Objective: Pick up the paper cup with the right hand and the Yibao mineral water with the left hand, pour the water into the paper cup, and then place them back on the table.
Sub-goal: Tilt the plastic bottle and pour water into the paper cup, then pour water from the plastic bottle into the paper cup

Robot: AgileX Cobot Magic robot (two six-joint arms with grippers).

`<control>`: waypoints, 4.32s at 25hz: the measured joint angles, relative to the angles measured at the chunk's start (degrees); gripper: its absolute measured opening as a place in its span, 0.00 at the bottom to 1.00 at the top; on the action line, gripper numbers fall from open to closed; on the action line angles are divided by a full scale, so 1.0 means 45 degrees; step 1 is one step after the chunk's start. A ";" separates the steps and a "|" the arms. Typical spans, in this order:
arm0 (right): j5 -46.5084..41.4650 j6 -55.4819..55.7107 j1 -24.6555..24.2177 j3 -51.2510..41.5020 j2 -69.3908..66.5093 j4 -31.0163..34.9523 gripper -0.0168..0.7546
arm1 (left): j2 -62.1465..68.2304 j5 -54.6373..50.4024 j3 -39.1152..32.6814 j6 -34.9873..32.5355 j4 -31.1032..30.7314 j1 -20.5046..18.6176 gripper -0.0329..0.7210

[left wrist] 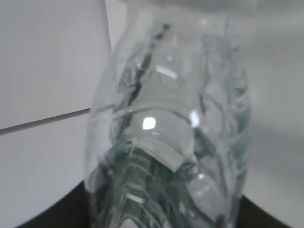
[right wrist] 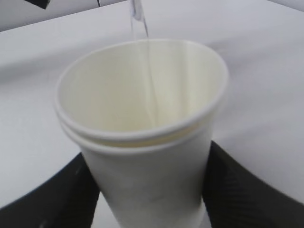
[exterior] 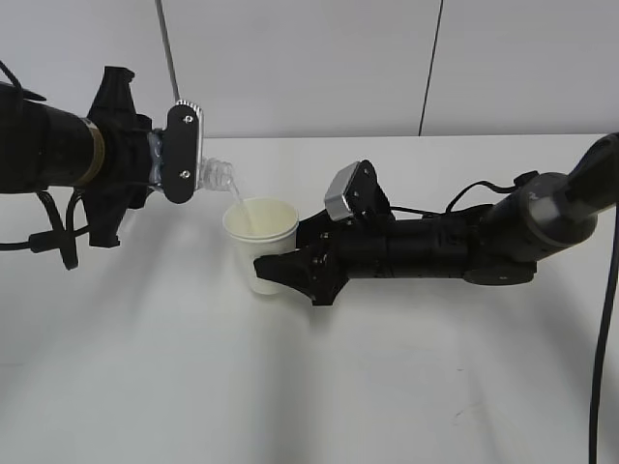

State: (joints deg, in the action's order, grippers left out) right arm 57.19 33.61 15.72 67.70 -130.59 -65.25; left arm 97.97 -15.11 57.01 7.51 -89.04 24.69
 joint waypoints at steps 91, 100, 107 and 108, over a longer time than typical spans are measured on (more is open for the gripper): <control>-0.0203 0.0052 0.0000 0.0000 0.0000 -0.0094 0.65 | 0.0000 -0.1005 0.0000 0.0000 -0.0819 0.0545 0.46; -0.0223 0.0052 0.0000 0.0000 0.0000 -0.0094 0.65 | 0.0000 -0.1031 0.0000 0.0000 -0.0867 0.0545 0.46; -0.0223 0.0052 0.0000 0.0000 0.0000 -0.0094 0.65 | 0.0000 -0.1031 0.0000 0.0000 -0.0873 0.0545 0.46; -0.0232 0.0052 0.0000 0.0000 0.0000 -0.0094 0.65 | 0.0000 -0.1031 0.0000 0.0000 -0.0873 0.0545 0.46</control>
State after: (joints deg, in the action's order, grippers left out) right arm 56.14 33.84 15.72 67.70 -130.59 -65.68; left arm 97.97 -19.75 57.01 7.51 -92.97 27.15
